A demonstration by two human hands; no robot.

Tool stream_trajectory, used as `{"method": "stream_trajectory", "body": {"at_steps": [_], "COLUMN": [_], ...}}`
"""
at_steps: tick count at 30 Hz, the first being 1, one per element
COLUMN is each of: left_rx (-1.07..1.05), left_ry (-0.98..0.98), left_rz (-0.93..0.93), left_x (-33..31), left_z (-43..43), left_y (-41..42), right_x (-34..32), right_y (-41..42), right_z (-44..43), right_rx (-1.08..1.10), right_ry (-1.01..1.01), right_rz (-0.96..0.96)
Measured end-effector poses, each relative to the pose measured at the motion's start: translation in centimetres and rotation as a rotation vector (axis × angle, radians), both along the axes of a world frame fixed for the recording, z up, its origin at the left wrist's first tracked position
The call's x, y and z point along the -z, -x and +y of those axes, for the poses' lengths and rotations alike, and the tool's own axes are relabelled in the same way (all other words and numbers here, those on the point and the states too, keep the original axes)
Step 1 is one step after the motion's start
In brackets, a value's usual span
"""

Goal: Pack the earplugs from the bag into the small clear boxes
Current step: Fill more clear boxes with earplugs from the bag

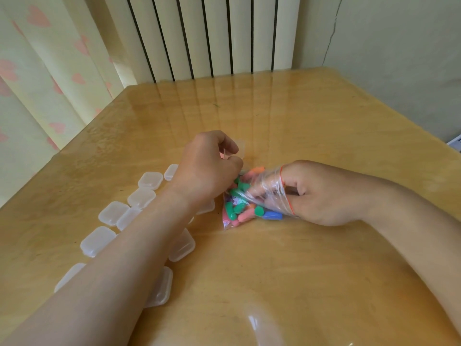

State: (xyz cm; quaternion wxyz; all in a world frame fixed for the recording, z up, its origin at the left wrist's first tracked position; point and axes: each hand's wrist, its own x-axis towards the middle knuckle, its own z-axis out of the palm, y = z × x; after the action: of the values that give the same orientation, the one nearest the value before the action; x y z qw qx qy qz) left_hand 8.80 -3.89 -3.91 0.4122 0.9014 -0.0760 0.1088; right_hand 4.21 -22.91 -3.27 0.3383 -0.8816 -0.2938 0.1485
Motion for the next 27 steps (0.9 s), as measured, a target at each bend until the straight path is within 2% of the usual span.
{"method": "stream_trajectory", "body": {"at_steps": [4,9,12,16,21,27], "left_rx": [-0.020,-0.025,-0.010,0.022,0.046,0.076], "left_ry": [0.002,0.003,0.001,0.098,0.149,-0.058], "left_rz": [0.002,-0.016,-0.008,0.037,0.036,0.055], "left_x": [-0.2,-0.3,-0.5,-1.0,-1.4,-0.5], "left_z": [0.1,0.0,0.2,0.4,0.9,1.1], "left_y": [0.0,0.2,0.2,0.3,0.2,-0.3], "right_x": [0.8,-0.4,-0.6,-1.0,-2.0,-2.2], "right_y": [-0.5,0.0,-0.1,-0.2,0.0,-0.2], "right_z": [0.2,-0.5,-0.8,-1.3,-2.3,-3.5], "right_rx": [0.015,0.069,0.102,0.108,0.133,0.132], "right_ry": [0.105,-0.008,0.003,0.041,0.014,0.021], "right_rz": [-0.068,-0.063,-0.086,-0.109,-0.059,0.019]}}
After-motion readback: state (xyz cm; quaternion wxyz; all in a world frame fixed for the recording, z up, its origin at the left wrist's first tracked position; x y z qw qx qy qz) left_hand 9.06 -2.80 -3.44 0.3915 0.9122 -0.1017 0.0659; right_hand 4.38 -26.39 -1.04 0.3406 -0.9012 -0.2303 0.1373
